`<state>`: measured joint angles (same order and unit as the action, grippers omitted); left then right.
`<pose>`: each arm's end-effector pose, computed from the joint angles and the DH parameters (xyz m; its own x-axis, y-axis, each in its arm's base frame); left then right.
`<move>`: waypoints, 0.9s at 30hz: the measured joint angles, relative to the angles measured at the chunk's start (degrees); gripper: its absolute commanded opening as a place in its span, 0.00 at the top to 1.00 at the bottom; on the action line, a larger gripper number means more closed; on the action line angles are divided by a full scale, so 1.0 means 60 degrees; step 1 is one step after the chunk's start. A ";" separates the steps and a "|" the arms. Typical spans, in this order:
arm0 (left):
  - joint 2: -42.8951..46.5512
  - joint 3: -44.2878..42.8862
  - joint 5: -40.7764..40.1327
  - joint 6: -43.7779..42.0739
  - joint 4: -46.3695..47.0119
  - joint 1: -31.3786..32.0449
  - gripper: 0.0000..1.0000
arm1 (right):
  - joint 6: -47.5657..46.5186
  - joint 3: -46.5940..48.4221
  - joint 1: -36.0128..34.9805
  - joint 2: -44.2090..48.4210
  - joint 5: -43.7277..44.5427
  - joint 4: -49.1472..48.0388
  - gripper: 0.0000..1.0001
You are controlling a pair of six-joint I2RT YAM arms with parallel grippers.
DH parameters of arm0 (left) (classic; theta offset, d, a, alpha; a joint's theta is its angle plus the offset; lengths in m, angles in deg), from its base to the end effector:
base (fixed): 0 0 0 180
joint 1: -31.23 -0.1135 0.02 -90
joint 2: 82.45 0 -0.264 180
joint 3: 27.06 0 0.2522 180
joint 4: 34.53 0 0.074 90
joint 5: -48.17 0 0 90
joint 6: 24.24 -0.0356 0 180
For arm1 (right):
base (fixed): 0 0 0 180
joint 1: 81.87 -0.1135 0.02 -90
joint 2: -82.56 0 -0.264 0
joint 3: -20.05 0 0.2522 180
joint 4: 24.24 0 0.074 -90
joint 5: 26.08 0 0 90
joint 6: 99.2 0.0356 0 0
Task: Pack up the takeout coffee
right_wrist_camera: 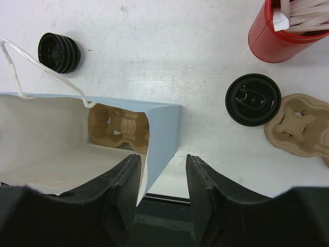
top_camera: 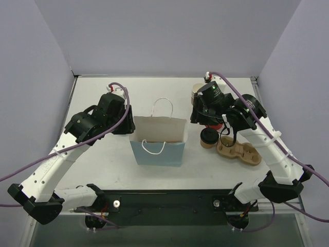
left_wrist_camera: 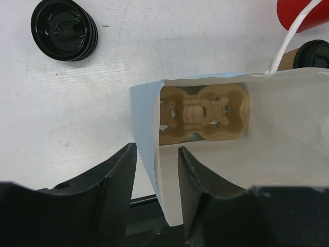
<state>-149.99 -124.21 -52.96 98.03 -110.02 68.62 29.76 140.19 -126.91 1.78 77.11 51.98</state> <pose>0.1744 -0.1246 0.4039 -0.7434 -0.0912 -0.6626 0.1090 0.9609 -0.2545 0.1892 0.1780 0.4689 -0.6817 0.1838 -0.7082 -0.1689 0.9023 0.3967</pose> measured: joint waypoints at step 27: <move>0.0408 0.0838 0.1096 -0.0623 0.1195 -0.0565 1.00 | -0.2849 -0.3410 0.3155 0.1107 -0.1158 -0.1224 0.30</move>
<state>-147.55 -119.19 -46.38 94.29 -102.85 65.23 12.66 119.74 -107.98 8.43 70.16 44.63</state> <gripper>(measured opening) 0.023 0.655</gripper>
